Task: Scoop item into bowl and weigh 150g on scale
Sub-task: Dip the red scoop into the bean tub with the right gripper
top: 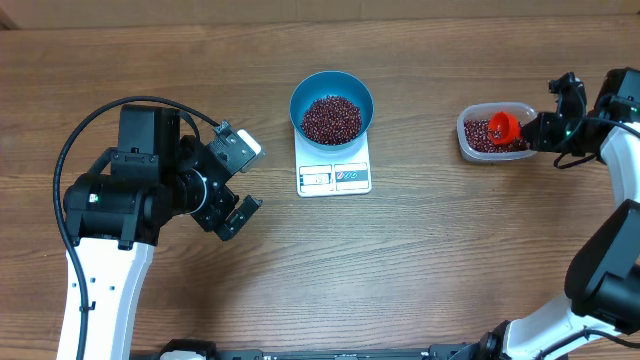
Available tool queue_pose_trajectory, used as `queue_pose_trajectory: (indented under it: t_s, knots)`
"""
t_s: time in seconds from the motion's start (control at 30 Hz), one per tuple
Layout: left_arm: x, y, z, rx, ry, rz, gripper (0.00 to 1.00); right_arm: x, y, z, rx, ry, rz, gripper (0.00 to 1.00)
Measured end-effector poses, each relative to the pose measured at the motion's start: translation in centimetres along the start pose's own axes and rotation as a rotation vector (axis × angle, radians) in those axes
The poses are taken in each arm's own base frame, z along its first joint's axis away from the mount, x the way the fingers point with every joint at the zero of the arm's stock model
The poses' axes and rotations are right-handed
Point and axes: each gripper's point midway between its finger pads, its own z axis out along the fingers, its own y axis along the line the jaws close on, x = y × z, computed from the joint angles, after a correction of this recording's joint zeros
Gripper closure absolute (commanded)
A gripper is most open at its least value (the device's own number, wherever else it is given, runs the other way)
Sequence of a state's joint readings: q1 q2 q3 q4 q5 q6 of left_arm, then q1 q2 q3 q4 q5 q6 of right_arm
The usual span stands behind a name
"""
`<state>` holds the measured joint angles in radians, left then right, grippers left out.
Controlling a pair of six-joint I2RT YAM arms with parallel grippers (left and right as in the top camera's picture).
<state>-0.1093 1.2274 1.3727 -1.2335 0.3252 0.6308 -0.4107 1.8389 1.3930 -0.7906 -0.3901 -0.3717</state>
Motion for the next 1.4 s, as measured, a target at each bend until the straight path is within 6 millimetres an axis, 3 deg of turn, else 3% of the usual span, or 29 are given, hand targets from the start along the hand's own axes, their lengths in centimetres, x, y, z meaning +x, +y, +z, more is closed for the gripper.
queue_pose_trajectory:
  t_s: [0.27,0.4,0.83,1.23,1.4]
  knots:
    - [0.0,0.0,0.0,0.0,0.0,0.0,0.0,-1.7,0.0,-3.6,0.105,-0.072,-0.047,0.96]
    - [0.0,0.0,0.0,0.0,0.0,0.0,0.01,-2.7,1.0,-4.8,0.134,-0.109,-0.086,0.96]
    - [0.0,0.0,0.0,0.0,0.0,0.0,0.0,-2.3,4.9,-3.0,0.345,0.012,-0.265,0.97]
    - [0.0,0.0,0.0,0.0,0.0,0.0,0.0,-2.4,5.0,-3.2,0.459,0.032,-0.308,0.96]
    - [0.0,0.0,0.0,0.0,0.0,0.0,0.0,-4.1,8.5,-4.3,0.381,-0.069,-0.353,0.96]
